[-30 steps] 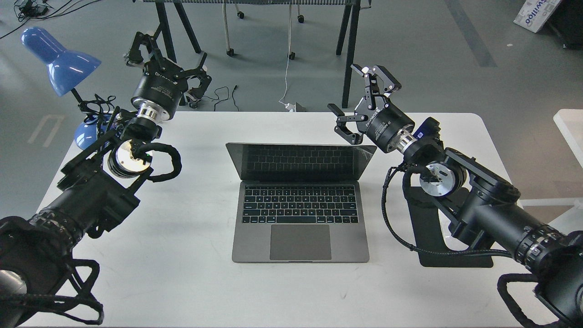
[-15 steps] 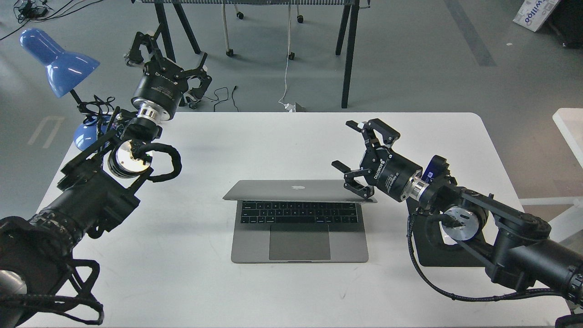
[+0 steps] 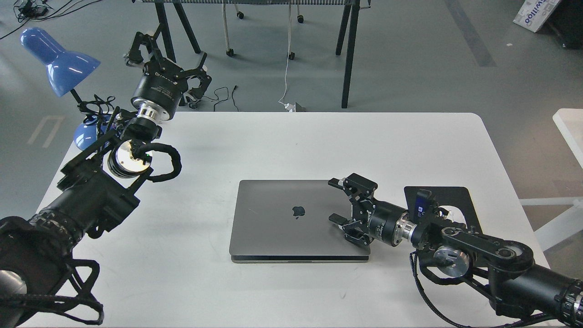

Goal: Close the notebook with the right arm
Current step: 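Lift the right gripper up and away from the closed laptop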

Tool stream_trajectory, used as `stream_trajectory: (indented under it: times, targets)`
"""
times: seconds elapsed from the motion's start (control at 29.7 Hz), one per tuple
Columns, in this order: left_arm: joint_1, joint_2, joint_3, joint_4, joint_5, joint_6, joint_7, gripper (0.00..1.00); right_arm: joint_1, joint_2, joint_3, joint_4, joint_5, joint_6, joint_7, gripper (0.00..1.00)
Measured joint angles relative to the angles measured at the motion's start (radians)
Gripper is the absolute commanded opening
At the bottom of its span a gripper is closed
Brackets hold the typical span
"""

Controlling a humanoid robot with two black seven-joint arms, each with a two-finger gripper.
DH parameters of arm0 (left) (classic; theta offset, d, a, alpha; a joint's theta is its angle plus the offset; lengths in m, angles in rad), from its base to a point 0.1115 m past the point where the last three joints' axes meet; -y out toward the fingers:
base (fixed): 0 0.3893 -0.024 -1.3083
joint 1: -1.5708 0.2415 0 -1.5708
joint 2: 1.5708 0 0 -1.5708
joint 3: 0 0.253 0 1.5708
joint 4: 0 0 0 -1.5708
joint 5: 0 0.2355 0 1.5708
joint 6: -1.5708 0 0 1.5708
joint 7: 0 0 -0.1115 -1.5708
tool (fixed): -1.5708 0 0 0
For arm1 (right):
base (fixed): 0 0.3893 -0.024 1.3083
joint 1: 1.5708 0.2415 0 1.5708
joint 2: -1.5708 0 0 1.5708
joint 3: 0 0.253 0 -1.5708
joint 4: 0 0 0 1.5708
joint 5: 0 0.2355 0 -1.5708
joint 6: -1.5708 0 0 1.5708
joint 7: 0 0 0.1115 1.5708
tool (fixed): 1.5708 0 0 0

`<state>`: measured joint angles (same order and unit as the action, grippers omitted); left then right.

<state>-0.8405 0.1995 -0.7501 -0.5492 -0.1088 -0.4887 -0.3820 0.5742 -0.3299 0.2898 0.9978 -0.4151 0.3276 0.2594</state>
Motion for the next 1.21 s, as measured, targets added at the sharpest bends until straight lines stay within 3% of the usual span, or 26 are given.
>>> stream_trajectory:
  times: [0.78,0.91,1.21]
  targets:
    - [0.0,0.0,-0.001,0.0,0.0,0.0,0.0,1.0,0.01,0.022,0.032,-0.041,-0.022,-0.014,-0.003,1.0]
    - [0.0,0.0,-0.001,0.0,0.0,0.0,0.0,1.0,0.025,0.018,0.169,-0.018,-0.018,-0.006,0.001,1.0]
    - [0.0,0.0,0.0,0.0,0.0,0.0,0.0,1.0,0.035,0.022,0.682,-0.036,-0.009,-0.003,-0.007,1.0]
